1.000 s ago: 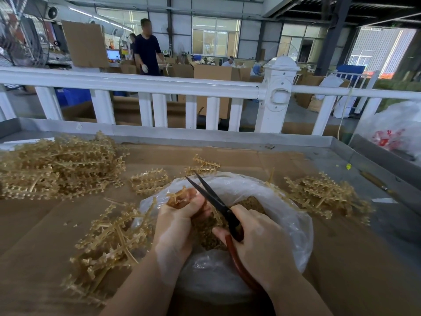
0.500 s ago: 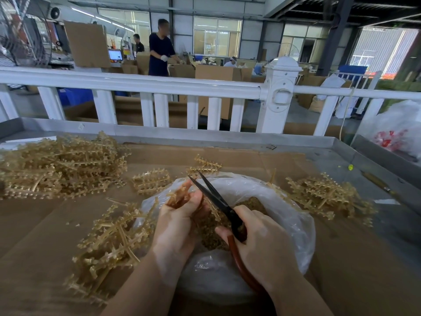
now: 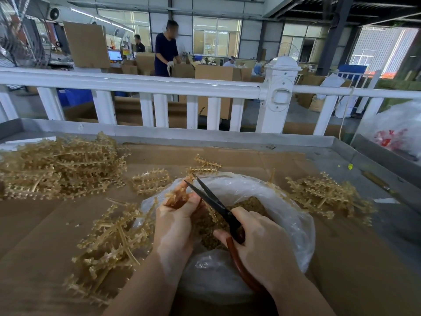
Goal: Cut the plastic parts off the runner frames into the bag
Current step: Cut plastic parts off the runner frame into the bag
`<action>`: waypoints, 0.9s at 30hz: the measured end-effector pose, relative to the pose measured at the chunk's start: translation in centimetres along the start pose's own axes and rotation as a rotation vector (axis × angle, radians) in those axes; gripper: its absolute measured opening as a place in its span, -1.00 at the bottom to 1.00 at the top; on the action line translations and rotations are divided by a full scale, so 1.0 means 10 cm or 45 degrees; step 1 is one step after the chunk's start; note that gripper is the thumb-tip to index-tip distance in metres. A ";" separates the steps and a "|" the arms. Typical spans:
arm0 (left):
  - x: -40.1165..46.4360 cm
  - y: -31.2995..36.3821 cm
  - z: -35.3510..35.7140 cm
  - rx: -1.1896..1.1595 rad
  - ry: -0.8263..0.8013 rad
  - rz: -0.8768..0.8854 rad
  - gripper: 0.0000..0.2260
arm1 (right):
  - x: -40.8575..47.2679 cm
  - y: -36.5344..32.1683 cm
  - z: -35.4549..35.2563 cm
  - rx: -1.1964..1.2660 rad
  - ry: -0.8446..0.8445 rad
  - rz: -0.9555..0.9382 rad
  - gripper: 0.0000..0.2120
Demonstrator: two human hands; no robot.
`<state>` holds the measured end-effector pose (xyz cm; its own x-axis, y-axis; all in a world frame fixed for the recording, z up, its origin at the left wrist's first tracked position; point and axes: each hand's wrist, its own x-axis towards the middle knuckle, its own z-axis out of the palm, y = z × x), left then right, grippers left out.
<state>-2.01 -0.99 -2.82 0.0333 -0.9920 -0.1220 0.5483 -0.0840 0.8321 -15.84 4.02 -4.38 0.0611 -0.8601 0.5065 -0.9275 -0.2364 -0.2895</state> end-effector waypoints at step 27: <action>-0.02 -0.08 -0.01 -0.054 -0.122 -0.048 -0.62 | 0.01 -0.04 0.01 0.071 0.126 0.002 -0.69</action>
<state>-2.37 -0.69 -3.56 -0.0666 -0.9929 -0.0988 0.5825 -0.1191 0.8041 -15.43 3.95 -4.25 0.0200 -0.8122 0.5831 -0.9054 -0.2621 -0.3340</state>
